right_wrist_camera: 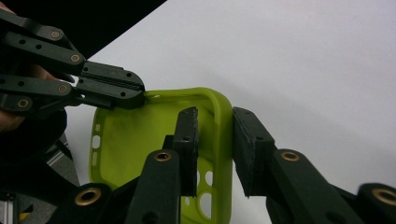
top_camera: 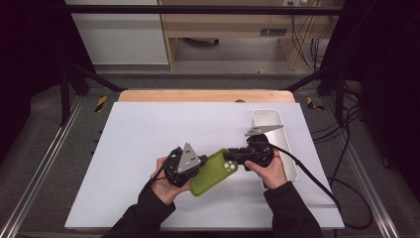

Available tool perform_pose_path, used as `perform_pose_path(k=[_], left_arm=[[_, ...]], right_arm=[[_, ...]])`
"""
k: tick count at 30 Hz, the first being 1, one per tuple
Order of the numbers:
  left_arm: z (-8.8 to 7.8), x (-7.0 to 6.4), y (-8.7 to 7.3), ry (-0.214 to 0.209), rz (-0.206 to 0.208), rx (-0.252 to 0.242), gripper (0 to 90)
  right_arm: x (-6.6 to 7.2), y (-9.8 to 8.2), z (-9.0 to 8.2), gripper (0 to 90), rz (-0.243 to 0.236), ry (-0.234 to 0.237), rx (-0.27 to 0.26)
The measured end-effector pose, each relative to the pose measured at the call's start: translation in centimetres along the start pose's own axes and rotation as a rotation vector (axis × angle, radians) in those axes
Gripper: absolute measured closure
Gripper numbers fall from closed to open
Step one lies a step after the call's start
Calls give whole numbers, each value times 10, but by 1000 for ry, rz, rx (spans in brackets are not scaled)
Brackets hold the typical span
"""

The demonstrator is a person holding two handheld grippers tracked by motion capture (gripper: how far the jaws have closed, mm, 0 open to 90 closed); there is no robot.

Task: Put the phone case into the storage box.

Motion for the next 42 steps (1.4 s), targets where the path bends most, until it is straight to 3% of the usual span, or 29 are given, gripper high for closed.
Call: perform_pose_path(k=[10,28,36,42], left_arm=[[2,-1,-3,9,27,5,885],[1,-1,-2,4,45,-18,885],[3,-1,-3,-1,56,-11,885],[5,-3,-5,-4,64,-2,884]], right_arm=[[0,0,-5,779,17,22,0],[2,0,-2,705,4,45,-4],[2,0,-6,784,21,56,2],[2,-1,-7,788,11,53,10]])
Point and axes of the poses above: each handheld gripper's, and its own axes: z roughly forward along the jaws, y roughly out of its top, x roughly to its left, the point moved 5 cm from there along z, roughly forward along the jaws, and after that the axes turned 13 degrees about -z, right-handed, at the moved point
